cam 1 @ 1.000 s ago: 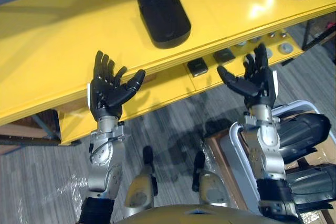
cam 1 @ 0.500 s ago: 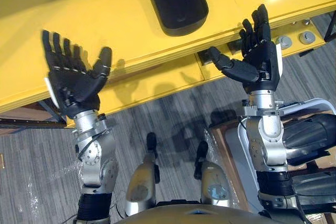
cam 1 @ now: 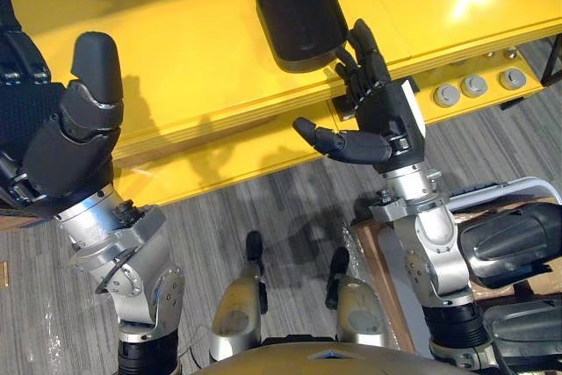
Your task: Walk over and take three plastic housings, then place them on the shelf
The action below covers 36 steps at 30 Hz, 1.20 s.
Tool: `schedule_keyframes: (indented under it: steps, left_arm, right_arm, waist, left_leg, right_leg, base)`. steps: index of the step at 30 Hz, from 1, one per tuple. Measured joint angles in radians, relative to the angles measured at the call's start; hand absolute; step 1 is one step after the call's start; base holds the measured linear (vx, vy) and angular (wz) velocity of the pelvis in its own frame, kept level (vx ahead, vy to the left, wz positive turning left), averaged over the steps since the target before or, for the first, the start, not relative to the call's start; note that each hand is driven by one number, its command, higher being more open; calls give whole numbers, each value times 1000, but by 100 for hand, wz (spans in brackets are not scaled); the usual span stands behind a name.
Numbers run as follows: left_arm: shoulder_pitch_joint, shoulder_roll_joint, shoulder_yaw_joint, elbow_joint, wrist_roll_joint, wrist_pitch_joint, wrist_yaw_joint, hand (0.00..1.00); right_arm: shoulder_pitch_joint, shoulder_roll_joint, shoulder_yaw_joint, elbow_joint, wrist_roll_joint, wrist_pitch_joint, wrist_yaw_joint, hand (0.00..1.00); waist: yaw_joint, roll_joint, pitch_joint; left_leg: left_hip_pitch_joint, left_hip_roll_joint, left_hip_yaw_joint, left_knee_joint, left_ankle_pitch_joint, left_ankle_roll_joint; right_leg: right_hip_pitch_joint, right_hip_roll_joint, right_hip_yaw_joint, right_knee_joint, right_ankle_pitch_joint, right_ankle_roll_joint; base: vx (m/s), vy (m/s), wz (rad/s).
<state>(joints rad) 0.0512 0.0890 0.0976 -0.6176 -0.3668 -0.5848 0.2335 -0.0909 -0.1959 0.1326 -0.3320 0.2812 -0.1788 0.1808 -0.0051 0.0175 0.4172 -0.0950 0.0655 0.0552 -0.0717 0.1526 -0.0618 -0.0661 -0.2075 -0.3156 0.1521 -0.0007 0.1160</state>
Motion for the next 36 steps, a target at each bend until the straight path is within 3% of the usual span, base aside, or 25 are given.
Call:
schedule_keyframes:
  steps: [8, 22, 36]
  left_arm:
    - [74, 0, -4, -16, 20, 134, -13, 100]
    - [77, -1, -26, -14, 19, 156, 9, 100]
    - [72, -2, -26, -10, 15, 173, 4, 100]
  right_arm:
    - [-2, -4, 60, 20, -6, 26, -20, 100]
    - [-118, 15, 31, 169, -81, 25, -197, 100]
    - [-260, 16, -54, 334, -112, 20, -225, 100]
  waist:
    - [12, 0, -20]
    - [31, 1, -26]
    - [34, 14, -32]
  left_leg:
    - [-1, -2, -13, -1, -1, 0]
    - [-10, -4, -40, 2, 11, -7]
    - [-37, -10, -69, 28, 9, -5]
  right_leg:
    - [14, 0, -15, -13, 0, 0]
    - [19, 1, -42, -14, 0, 0]
    - [22, 3, -68, -12, -2, -4]
  base:
    - [12, -13, 5]
    - [1, -18, 5]
    - [-10, -23, 5]
